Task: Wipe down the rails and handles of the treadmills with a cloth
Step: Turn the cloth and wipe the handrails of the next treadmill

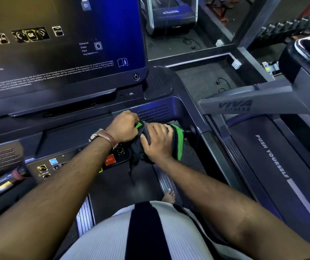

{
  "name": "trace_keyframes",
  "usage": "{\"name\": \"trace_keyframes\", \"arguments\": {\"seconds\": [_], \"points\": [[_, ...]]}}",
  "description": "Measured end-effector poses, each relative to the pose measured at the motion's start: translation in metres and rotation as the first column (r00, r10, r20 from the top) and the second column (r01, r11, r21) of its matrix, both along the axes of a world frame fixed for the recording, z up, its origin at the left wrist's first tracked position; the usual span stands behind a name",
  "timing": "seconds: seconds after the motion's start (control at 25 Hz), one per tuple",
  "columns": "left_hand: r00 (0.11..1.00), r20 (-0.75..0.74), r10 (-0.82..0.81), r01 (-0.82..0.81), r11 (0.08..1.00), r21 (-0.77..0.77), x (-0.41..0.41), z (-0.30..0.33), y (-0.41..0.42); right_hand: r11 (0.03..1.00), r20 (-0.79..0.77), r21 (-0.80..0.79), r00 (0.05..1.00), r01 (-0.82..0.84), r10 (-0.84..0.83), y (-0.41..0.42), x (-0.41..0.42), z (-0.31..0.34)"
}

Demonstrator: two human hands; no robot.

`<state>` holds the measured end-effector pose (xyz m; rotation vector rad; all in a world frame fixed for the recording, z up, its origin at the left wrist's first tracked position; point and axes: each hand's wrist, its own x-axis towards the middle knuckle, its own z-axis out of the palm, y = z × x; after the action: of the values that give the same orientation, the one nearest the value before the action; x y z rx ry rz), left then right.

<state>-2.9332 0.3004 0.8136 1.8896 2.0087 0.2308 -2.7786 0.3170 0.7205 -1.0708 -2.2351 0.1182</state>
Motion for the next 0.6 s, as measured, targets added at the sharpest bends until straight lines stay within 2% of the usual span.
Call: {"name": "trace_keyframes", "arguments": {"seconds": [0.04, 0.12, 0.2, 0.24, 0.32, 0.4, 0.44, 0.48, 0.52, 0.6], "points": [[1.000, 0.003, 0.002, -0.002, 1.000, -0.004, 0.000, 0.000, 0.000, 0.991, 0.088, 0.079, 0.991, -0.110, 0.103, 0.012, 0.018, -0.001], [1.000, -0.005, 0.004, -0.004, 1.000, 0.001, 0.002, 0.001, -0.001, 0.967, 0.196, 0.157, 0.966, -0.199, 0.166, 0.041, 0.053, -0.001], [1.000, -0.007, 0.021, -0.021, 1.000, 0.009, 0.004, 0.002, -0.002, 0.978, 0.194, 0.129, 0.971, -0.164, 0.137, 0.058, 0.074, 0.001], [1.000, -0.011, 0.024, -0.024, 1.000, 0.008, 0.004, 0.002, -0.003, 0.990, 0.145, 0.088, 0.985, -0.107, 0.094, 0.060, 0.076, 0.002], [1.000, -0.025, 0.015, -0.015, 1.000, 0.000, 0.004, 0.002, -0.006, 0.991, -0.063, -0.042, 0.990, 0.126, -0.129, 0.046, 0.055, 0.007], [0.999, -0.033, 0.017, -0.017, 1.000, 0.012, 0.004, 0.002, -0.007, 0.896, -0.228, -0.213, 0.871, 0.391, -0.434, 0.023, 0.011, 0.016], [0.999, -0.030, 0.022, -0.021, 0.999, 0.026, 0.005, 0.003, -0.007, 0.861, -0.231, -0.249, 0.836, 0.443, -0.497, 0.010, -0.009, 0.018], [0.999, -0.026, 0.026, -0.025, 0.999, 0.042, 0.005, 0.004, -0.008, 0.871, -0.204, -0.242, 0.856, 0.427, -0.476, -0.002, -0.022, 0.018], [0.999, -0.019, 0.028, -0.027, 0.998, 0.054, 0.005, 0.004, -0.008, 0.912, -0.171, -0.212, 0.906, 0.350, -0.388, -0.011, -0.026, 0.017], [1.000, -0.007, 0.014, -0.014, 0.998, 0.056, 0.003, 0.004, -0.009, 0.988, -0.067, -0.085, 0.989, 0.128, -0.134, -0.009, -0.006, 0.011]]}}
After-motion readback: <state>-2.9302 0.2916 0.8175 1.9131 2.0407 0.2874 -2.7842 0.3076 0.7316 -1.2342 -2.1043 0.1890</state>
